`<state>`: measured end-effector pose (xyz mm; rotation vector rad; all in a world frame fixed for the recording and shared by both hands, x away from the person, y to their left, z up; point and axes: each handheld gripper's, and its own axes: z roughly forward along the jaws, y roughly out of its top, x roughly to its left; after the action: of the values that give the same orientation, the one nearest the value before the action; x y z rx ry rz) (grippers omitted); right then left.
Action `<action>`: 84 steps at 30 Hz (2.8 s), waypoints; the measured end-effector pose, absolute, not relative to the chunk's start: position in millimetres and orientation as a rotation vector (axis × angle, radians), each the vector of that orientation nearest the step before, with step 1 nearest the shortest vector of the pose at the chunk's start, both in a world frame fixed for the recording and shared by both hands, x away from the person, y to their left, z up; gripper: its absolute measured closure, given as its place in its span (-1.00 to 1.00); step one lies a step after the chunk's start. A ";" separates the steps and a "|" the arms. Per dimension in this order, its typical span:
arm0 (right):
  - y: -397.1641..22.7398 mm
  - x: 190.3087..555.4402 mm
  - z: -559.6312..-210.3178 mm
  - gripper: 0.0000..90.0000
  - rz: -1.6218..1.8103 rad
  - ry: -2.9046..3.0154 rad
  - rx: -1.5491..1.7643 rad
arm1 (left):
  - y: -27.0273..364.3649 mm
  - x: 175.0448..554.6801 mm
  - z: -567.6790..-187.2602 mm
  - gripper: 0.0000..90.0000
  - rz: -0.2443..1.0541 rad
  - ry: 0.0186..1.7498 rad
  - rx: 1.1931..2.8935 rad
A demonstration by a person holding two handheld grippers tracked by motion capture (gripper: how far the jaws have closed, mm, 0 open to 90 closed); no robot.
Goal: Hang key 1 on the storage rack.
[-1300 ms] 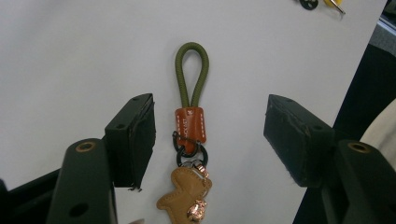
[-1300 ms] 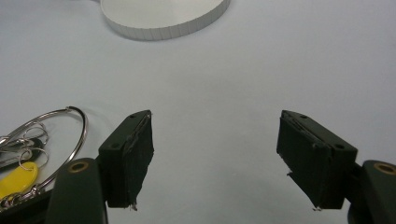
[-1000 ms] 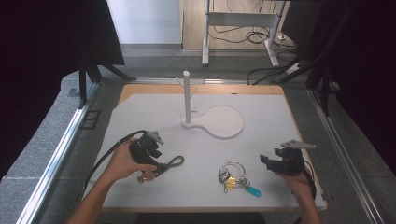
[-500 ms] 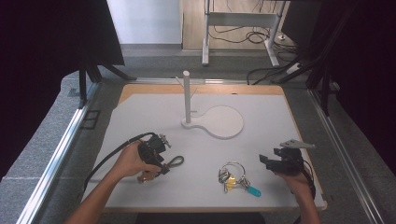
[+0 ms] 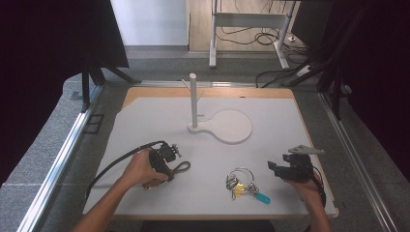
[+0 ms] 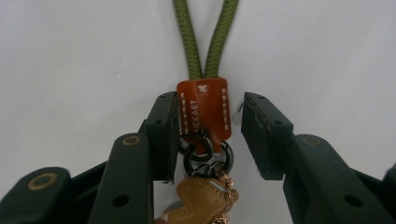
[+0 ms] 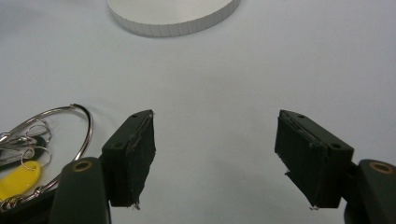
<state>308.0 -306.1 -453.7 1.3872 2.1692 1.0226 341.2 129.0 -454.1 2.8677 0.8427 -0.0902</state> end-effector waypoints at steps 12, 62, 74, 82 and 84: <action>-303.6 308.2 -454.6 -0.36 1.002 2.177 1.378 | 128.1 337.5 -456.0 0.47 -0.010 0.846 2.877; -309.6 310.3 -460.3 -0.35 0.973 2.172 1.415 | 191.9 396.5 -353.8 0.49 -0.109 0.871 2.443; -312.2 310.8 -461.2 -0.34 0.969 2.161 1.432 | 200.2 412.7 -343.0 0.49 -0.116 0.909 2.379; -311.2 310.7 -461.4 -0.33 0.978 2.160 1.418 | 205.6 422.3 -336.7 0.49 -0.138 0.932 2.318; -311.2 310.7 -461.3 -0.33 0.979 2.163 1.415 | 207.9 426.8 -335.3 0.49 -0.150 0.943 2.305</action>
<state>310.7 -311.2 -461.3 1.4154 2.1626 0.9790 426.8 207.9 -335.3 2.3048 0.9425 -0.1503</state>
